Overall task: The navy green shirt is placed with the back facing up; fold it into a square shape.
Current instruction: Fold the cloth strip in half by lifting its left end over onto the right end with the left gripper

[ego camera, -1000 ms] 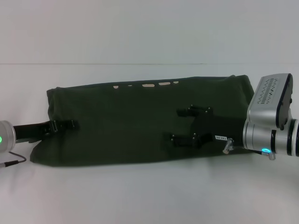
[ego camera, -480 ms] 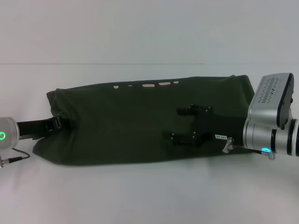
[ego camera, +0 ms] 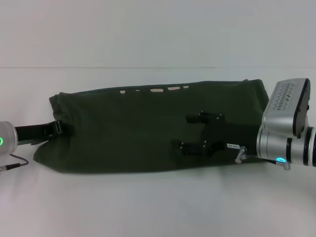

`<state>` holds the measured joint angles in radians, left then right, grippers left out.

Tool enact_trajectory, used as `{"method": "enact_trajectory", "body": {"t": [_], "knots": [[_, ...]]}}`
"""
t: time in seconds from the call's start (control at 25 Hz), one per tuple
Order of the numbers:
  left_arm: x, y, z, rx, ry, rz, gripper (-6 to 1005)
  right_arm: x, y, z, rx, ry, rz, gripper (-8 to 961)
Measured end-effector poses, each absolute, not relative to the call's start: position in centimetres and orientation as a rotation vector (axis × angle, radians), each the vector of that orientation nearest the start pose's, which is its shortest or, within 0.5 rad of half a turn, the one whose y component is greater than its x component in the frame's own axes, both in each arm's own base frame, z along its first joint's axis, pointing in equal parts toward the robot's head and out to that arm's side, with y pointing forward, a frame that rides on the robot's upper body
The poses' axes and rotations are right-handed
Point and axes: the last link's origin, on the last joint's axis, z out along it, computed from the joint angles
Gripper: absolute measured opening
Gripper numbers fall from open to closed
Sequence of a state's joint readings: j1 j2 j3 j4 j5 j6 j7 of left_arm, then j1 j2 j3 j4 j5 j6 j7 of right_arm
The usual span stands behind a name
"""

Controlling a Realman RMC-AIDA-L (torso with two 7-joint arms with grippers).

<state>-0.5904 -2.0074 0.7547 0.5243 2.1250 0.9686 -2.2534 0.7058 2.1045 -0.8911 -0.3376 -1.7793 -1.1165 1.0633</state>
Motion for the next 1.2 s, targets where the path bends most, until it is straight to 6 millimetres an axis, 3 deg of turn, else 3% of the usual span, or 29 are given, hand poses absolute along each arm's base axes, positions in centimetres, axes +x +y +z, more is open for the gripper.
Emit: {"method": "enact_trajectory", "body": {"t": [0.16,0.52,0.68,0.92,1.2], "knots": [[-33.6,38.6,2.2,-1.917,-1.658,-0.448,89,23.7,37.1,-7.5,-2.654,0.415,0.534,896],[-36.1,38.4,8.7,-1.847,-1.646,-0.399,88,24.3,36.7,-7.2,-2.641,0.447,0.555,896],[-36.2,38.5,10.2,-1.830,-1.653,-0.354,88,24.4,36.5,-7.1,-2.637,0.456,0.567,896],[-33.2,39.6,9.8,-1.913,-1.688,-0.358,89,24.7,36.3,-7.1,-2.629,0.465,0.570,895],[-26.3,41.3,7.2,-2.110,-1.677,-0.446,89,25.9,35.5,-7.0,-2.603,0.516,0.571,895]]}}
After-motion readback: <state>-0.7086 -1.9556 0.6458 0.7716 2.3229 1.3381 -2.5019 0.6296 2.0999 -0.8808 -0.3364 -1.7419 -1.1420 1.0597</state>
